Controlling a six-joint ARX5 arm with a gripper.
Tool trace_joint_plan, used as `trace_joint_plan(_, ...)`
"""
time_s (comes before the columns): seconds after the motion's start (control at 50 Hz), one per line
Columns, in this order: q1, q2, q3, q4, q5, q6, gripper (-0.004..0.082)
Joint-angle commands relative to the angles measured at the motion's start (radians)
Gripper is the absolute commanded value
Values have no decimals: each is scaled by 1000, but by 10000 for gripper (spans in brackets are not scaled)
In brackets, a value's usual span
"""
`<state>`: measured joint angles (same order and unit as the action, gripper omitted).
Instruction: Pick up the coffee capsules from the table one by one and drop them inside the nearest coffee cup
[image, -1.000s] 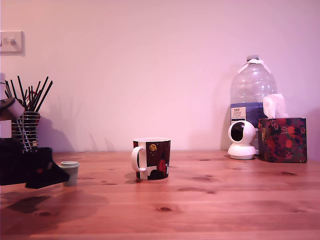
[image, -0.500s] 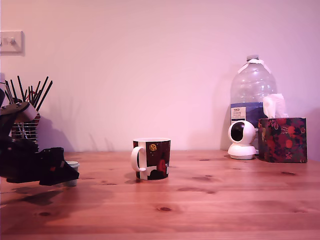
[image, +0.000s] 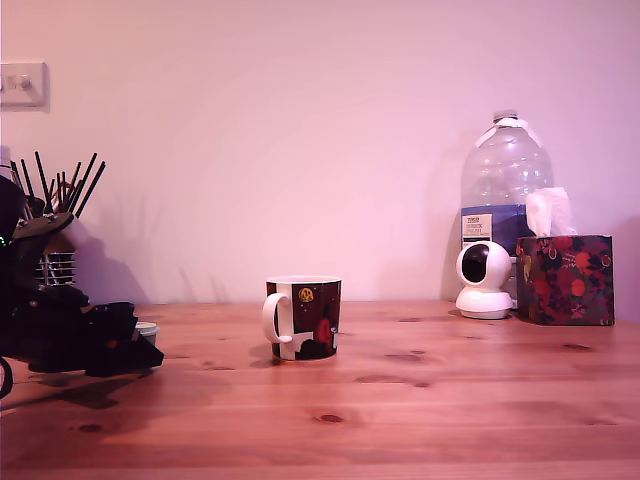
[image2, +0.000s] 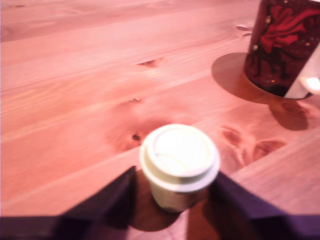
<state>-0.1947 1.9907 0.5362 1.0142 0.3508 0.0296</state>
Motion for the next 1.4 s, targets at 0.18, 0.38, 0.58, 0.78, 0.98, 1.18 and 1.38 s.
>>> trace_joint_plan(0.18, -3, 19, 6, 3, 26, -1, 147)
trace_joint_plan(0.38, -2, 3, 5, -26, 55, -7, 147)
trace_joint_plan(0.58, -3, -90, 4, -129, 91, -6, 147)
trace_joint_plan(0.78, -8, -223, 4, -265, 132, -6, 147)
trace_joint_plan(0.98, -25, -350, 11, -385, 151, -7, 147)
trace_joint_plan(1.18, -58, -446, 81, -576, 150, -6, 147)
trace_joint_plan(1.38, -93, -454, 192, -732, 140, 5, 147)
